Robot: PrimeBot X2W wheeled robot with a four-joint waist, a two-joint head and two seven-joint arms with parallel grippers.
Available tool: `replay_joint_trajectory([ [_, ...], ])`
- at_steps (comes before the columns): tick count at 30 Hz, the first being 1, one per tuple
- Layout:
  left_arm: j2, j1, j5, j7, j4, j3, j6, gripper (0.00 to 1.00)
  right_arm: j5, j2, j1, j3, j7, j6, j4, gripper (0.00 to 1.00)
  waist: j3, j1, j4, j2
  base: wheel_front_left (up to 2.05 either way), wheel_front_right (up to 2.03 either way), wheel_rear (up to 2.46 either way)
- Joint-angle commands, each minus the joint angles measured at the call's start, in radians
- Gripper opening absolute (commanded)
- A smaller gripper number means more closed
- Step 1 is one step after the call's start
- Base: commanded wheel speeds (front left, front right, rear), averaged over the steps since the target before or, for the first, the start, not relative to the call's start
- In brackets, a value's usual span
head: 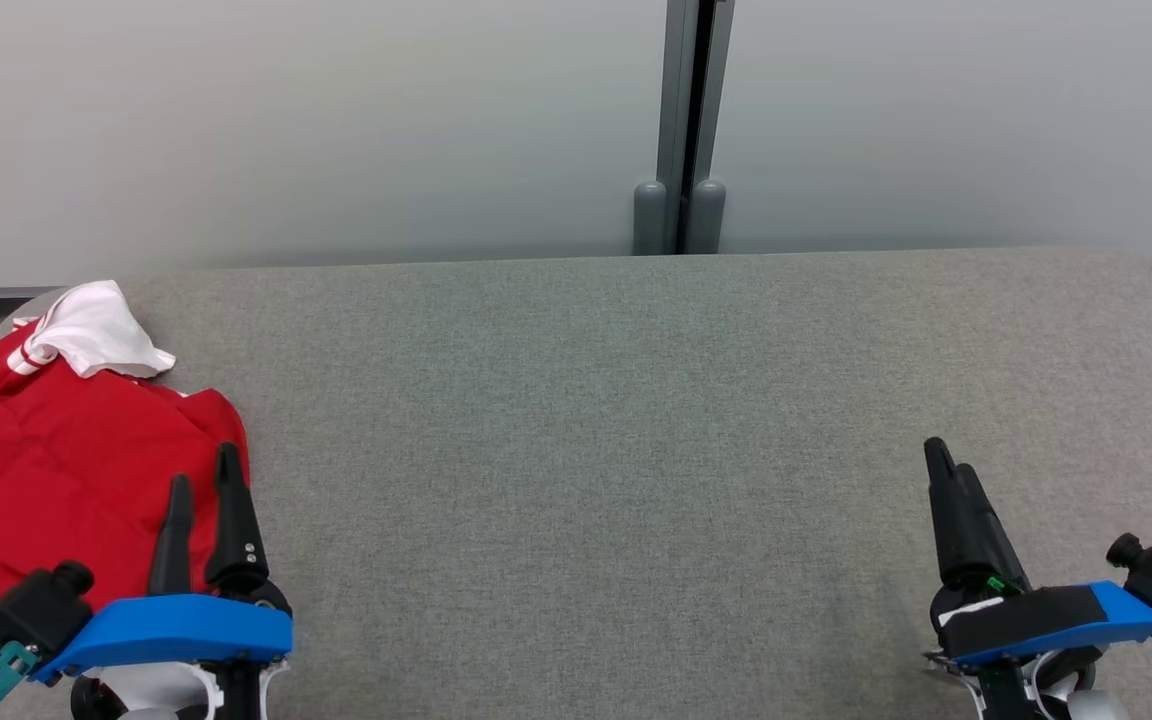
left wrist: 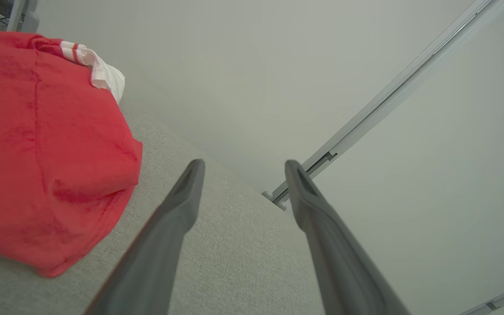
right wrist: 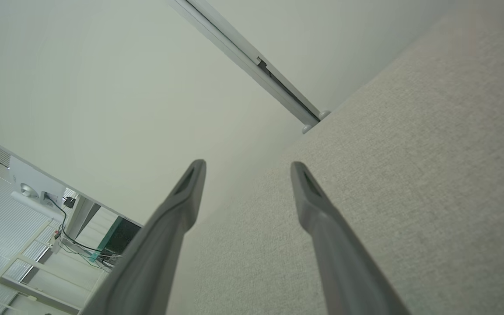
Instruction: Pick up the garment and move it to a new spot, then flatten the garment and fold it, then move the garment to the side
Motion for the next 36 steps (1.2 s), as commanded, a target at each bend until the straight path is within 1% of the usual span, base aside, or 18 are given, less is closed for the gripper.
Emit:
replay_joint_trajectory([
  [1, 0.010, -0.029, 0.031, -0.009, -0.013, 0.000, 0.007, 1.00, -0.028, -0.007, -0.023, 0.005, -0.009, 0.001, -0.016, 1.00, 0.000, 0.0000, 0.000, 0.0000, 0.00, 0.00, 0.00],
  [16, 0.016, -0.026, 0.225, -0.052, 0.012, -0.026, 0.023, 1.00, -0.225, -0.008, -0.018, 0.036, -0.052, 0.002, -0.003, 1.00, -0.008, 0.0000, 0.002, 0.0000, 0.00, 0.00, 0.00],
  [36, 0.032, -0.039, 0.429, -0.101, 0.053, -0.054, 0.037, 1.00, -0.448, -0.010, -0.020, 0.051, -0.101, 0.002, 0.016, 1.00, -0.010, 0.0000, 0.005, 0.0000, 0.00, 0.00, 0.00],
])
